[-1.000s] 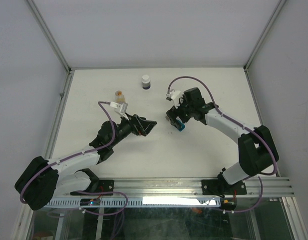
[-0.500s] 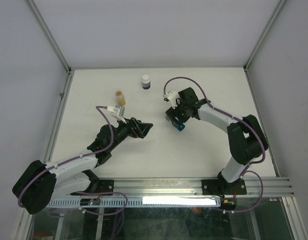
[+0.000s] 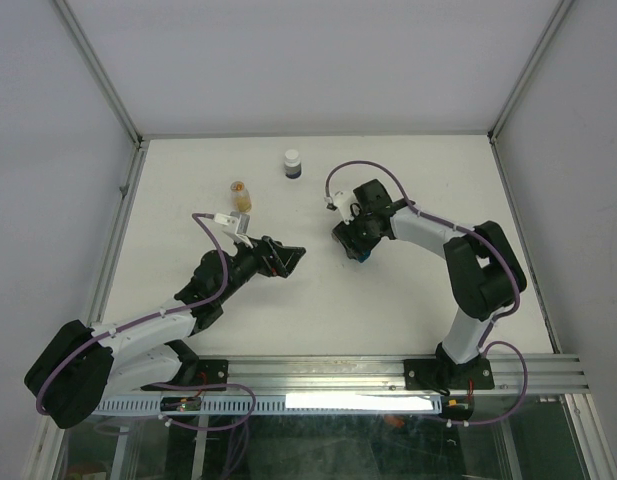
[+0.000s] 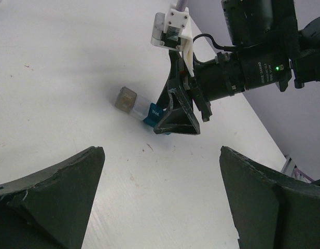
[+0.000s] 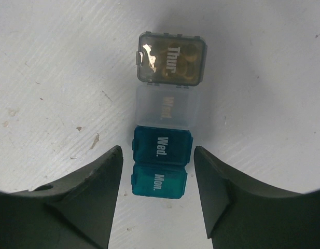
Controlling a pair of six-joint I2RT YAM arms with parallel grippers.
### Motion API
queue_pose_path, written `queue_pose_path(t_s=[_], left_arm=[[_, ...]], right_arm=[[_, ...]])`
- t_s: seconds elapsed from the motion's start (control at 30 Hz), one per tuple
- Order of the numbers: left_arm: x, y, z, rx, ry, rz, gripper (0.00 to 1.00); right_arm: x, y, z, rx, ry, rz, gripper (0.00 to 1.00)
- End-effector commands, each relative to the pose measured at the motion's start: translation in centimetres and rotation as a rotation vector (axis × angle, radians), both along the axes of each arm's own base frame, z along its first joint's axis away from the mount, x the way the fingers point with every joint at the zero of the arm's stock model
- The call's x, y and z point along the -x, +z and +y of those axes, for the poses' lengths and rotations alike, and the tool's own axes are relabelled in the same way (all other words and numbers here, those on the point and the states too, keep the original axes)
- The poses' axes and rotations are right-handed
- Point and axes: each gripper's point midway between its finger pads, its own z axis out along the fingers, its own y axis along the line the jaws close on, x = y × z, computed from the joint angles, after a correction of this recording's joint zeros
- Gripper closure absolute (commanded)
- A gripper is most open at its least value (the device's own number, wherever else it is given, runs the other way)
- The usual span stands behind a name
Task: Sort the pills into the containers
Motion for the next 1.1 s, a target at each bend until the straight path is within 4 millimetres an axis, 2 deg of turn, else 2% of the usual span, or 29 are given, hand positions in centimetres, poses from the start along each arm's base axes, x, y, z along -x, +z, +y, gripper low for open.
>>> queue_pose_path(t_s=[0.0,0.17,0.3,0.47,0.6,0.8,1.07], left_arm=[[-0.1,1.8,-0.2,0.040,-0.017,-0.064,0.03],[0.1,1.9,-0.3,0.040,-0.027,-0.065,0.03],[0.4,2.2,-0.3,0.044,-0.038,-0.069,0.03],[0.9,2.6,0.0,0.053,-0.046,-0.077,0.04],[1.5,2.8,0.2,0.059,-0.058,-0.082,0.04],[2.5,3.1,0.1,0.075,-0.097,-0.096,0.04],[2.9,2.9,-0.7,0.068,-0.159,-0.158,0.04]], right_arm=[[-0.8,0.8,1.2,-0.034,0.035,-0.015,0.42],[0.2,0.8,1.5,-0.050,0.110,0.007,0.44],[1.6,0.4,1.4,-0.046,0.205,0.039,0.50],[3.1,1.0,1.5,-0.076,0.304,0.042,0.57],[5.2,1.8,1.8,-0.114,0.440,0.041,0.58],[8.3,1.5,1.2,-0.105,0.600,0.060,0.58],[9.4,0.8,0.9,-0.079,0.665,0.034,0.52]])
